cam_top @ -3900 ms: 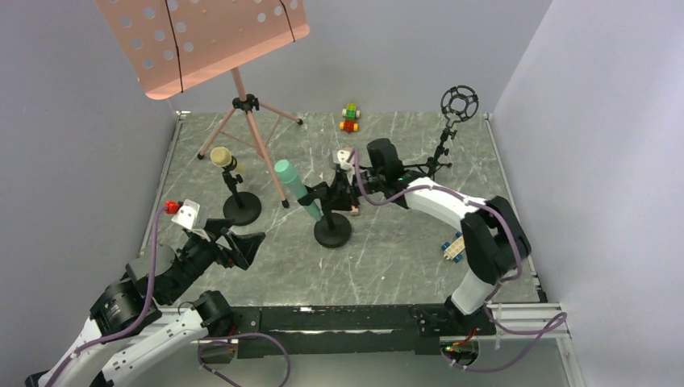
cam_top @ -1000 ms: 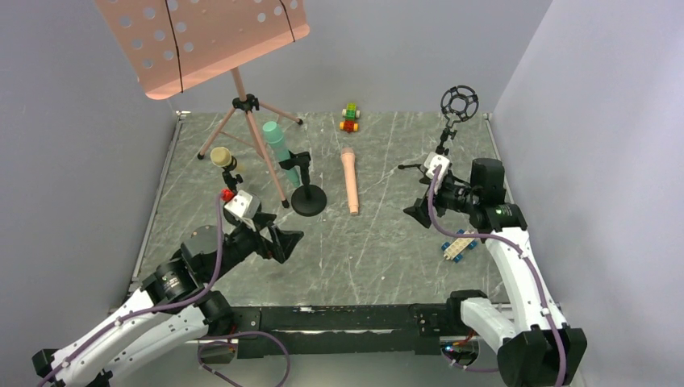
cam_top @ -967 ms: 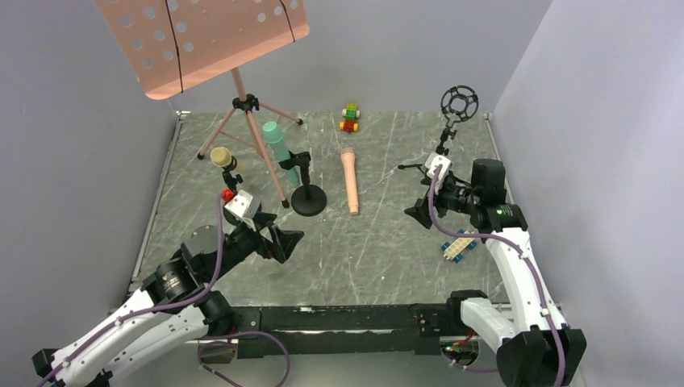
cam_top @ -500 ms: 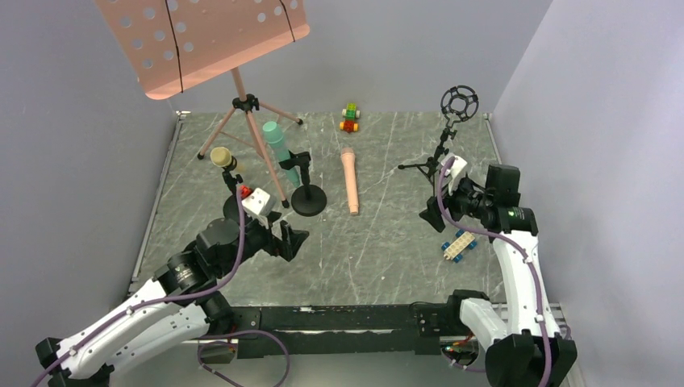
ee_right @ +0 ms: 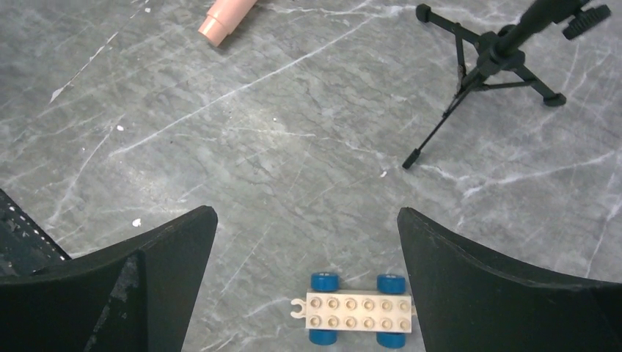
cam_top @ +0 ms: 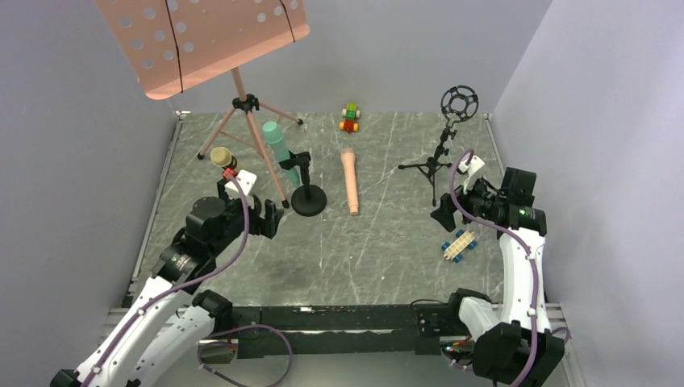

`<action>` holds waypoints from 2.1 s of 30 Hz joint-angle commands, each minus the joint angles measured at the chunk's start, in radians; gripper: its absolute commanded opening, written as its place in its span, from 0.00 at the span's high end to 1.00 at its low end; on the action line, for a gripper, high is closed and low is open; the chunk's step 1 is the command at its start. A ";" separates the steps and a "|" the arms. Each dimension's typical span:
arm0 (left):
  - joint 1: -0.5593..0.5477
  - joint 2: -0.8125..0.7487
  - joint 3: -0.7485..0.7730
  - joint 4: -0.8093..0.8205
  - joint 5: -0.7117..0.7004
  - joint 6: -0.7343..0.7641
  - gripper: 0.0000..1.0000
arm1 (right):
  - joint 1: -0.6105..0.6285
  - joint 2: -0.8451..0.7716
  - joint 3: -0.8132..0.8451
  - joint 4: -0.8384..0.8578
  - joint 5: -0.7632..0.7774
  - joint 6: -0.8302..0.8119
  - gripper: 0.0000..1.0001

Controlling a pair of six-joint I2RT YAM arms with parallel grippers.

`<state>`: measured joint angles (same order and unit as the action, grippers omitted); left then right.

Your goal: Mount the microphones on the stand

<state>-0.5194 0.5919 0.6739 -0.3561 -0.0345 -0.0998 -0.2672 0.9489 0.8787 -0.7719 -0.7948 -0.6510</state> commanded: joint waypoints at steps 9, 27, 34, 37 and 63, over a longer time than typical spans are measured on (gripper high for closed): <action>0.079 0.024 -0.023 -0.009 0.115 0.114 0.01 | -0.166 -0.012 0.049 -0.086 -0.108 -0.035 0.00; 0.084 -0.011 -0.027 -0.037 0.110 0.117 0.01 | -0.410 0.043 0.114 -0.228 -0.252 -0.183 0.00; 0.084 -0.025 -0.027 -0.039 0.111 0.116 0.01 | -0.448 0.125 0.121 -0.100 -0.297 -0.087 0.00; 0.084 -0.024 -0.024 -0.042 0.116 0.117 0.01 | -0.364 0.174 0.119 0.057 -0.229 0.061 0.00; 0.084 0.006 -0.019 -0.059 0.096 0.137 0.01 | 0.256 0.457 -0.026 1.186 0.776 0.733 0.13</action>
<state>-0.4408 0.5816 0.6449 -0.4278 0.0635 0.0208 -0.0353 1.3968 0.8989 0.1551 -0.1005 0.0750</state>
